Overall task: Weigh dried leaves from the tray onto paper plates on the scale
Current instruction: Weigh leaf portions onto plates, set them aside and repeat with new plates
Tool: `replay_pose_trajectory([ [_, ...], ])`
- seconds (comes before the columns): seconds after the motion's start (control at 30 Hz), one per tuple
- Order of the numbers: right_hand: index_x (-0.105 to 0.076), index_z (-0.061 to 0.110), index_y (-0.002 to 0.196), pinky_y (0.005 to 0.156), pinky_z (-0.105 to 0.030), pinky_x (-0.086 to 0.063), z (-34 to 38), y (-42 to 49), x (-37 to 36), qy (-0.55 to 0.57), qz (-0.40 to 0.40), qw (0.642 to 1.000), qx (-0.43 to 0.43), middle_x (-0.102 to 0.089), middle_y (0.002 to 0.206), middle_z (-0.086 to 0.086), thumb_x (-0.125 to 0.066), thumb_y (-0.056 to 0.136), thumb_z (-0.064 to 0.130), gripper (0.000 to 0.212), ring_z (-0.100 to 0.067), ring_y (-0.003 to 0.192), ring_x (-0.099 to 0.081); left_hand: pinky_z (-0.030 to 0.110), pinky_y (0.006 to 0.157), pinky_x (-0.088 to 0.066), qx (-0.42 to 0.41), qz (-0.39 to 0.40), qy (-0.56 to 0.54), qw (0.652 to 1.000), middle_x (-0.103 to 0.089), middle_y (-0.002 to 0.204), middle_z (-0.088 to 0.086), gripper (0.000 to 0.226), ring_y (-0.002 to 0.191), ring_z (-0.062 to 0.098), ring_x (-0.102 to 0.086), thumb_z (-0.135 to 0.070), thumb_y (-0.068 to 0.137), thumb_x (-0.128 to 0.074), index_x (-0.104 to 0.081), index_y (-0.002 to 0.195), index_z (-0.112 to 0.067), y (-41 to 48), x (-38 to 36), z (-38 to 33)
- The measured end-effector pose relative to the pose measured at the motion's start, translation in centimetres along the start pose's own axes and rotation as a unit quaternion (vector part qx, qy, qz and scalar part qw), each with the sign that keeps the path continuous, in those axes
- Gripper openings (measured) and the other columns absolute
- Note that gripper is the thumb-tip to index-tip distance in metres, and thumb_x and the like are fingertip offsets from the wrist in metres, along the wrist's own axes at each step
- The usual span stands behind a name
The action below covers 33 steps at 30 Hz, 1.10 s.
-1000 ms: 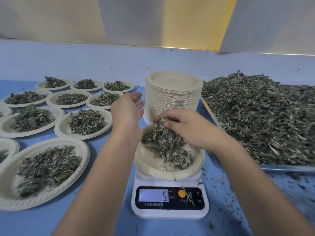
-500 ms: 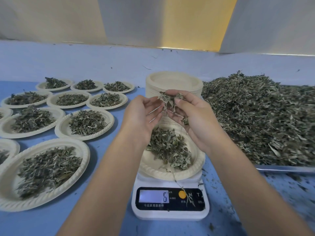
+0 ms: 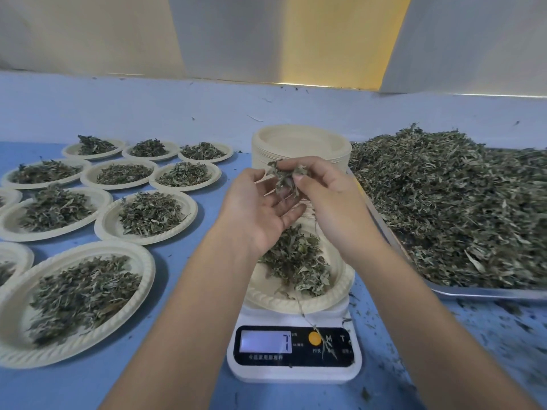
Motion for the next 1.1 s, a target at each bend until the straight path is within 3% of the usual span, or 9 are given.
replay_pose_trajectory([
  [0.13, -0.067, 0.028, 0.089, 0.070, -0.010, -0.048, -0.3, -0.2, -0.4, -0.073, 0.002, 0.997, 0.019, -0.069, 0.093, 0.013, -0.047, 0.094, 0.002, 0.033, 0.002, 0.084, -0.063, 0.036, 0.070, -0.050, 0.000, 0.000, -0.010, 1.000, -0.054, 0.080, 0.009, 0.033, 0.073, 0.019, -0.056, -0.028, 0.099, -0.031, -0.056, 0.092, -0.009, 0.0, -0.1, 0.2],
  [0.3, -0.068, 0.022, 0.092, 0.062, -0.010, -0.050, -0.2, -0.2, -0.4, -0.047, 0.001, 0.999, 0.009, -0.069, 0.088, 0.010, -0.045, 0.095, 0.001, 0.031, 0.005, 0.074, -0.062, 0.036, 0.081, -0.049, 0.001, -0.010, -0.017, 1.000, -0.053, 0.098, 0.012, 0.031, 0.092, 0.025, -0.056, -0.028, 0.099, -0.032, -0.055, 0.101, -0.007, 0.1, 0.0, 0.1],
  [0.4, -0.067, 0.010, 0.097, 0.056, -0.009, -0.045, -0.3, -0.1, -0.2, 0.046, -0.026, 0.998, -0.025, -0.067, 0.089, 0.003, -0.043, 0.095, -0.003, 0.028, 0.005, 0.066, -0.060, 0.035, 0.086, -0.047, 0.003, -0.018, -0.020, 1.000, -0.057, 0.106, 0.016, 0.032, 0.102, 0.027, -0.056, -0.027, 0.099, -0.033, -0.054, 0.108, -0.004, 0.2, 0.0, 0.2],
  [0.47, -0.067, 0.013, 0.095, 0.061, -0.013, -0.046, -0.8, 0.0, 0.2, 0.145, -0.060, 0.985, -0.077, -0.067, 0.090, 0.000, -0.042, 0.095, -0.001, 0.028, -0.003, 0.073, -0.060, 0.035, 0.087, -0.046, 0.002, -0.020, -0.030, 0.999, -0.060, 0.100, 0.020, 0.035, 0.096, 0.027, -0.058, -0.026, 0.099, -0.033, -0.055, 0.104, 0.001, 0.1, 0.0, 0.1],
  [0.57, -0.065, 0.013, 0.093, 0.078, -0.023, -0.053, -1.6, 0.1, 1.0, 0.298, -0.103, 0.938, -0.148, -0.068, 0.096, -0.007, -0.041, 0.097, 0.002, 0.027, -0.016, 0.088, -0.063, 0.035, 0.090, -0.046, 0.002, -0.013, -0.030, 0.999, -0.062, 0.100, 0.021, 0.039, 0.098, 0.029, -0.059, -0.025, 0.099, -0.033, -0.054, 0.113, 0.005, -0.1, -0.1, 0.0],
  [0.63, -0.065, 0.009, 0.094, 0.079, -0.026, -0.055, -1.7, 0.1, 1.4, 0.368, -0.121, 0.906, -0.171, -0.069, 0.095, -0.011, -0.041, 0.097, 0.002, 0.025, -0.021, 0.093, -0.064, 0.036, 0.092, -0.046, 0.004, -0.009, -0.028, 1.000, -0.063, 0.100, 0.021, 0.040, 0.098, 0.028, -0.060, -0.024, 0.099, -0.034, -0.054, 0.117, 0.005, -0.2, -0.3, 0.1],
  [0.8, -0.066, 0.006, 0.089, 0.070, -0.025, -0.057, -1.8, 0.2, 1.8, 0.437, -0.133, 0.867, -0.201, -0.070, 0.082, -0.013, -0.041, 0.094, 0.003, 0.025, -0.019, 0.076, -0.066, 0.035, 0.091, -0.047, -0.001, -0.007, -0.021, 1.000, -0.062, 0.114, 0.022, 0.038, 0.101, 0.029, -0.061, -0.022, 0.098, -0.034, -0.055, 0.115, 0.005, -0.5, -0.7, 0.2],
  [1.0, -0.063, 0.002, 0.081, 0.066, -0.027, -0.054, -1.3, -0.1, 5.9, 0.447, -0.193, 0.856, -0.174, -0.067, 0.068, -0.013, -0.044, 0.088, 0.016, 0.024, -0.023, 0.062, -0.064, 0.036, 0.101, -0.044, -0.049, -0.005, 0.007, 0.999, -0.060, 0.118, 0.023, 0.032, 0.112, 0.031, -0.058, -0.020, 0.098, -0.036, -0.058, 0.107, 0.002, -0.4, -2.5, 0.0],
  [1.1, -0.057, 0.008, 0.071, 0.055, -0.022, -0.052, -2.0, -0.3, 9.3, 0.350, -0.264, 0.878, -0.190, -0.062, 0.060, -0.005, -0.050, 0.093, 0.029, 0.030, -0.017, 0.053, -0.061, 0.036, 0.103, -0.042, -0.033, 0.018, 0.033, 0.999, -0.058, 0.122, 0.023, 0.030, 0.115, 0.031, -0.056, -0.018, 0.097, -0.036, -0.058, 0.098, 0.001, -0.1, -5.1, 1.4],
])
Point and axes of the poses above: each hand's wrist, its own y-axis towards the middle knuckle, its own x-axis out of the back of the hand, z = x × y, the point moved 4 cm from there along y, towards the middle knuckle
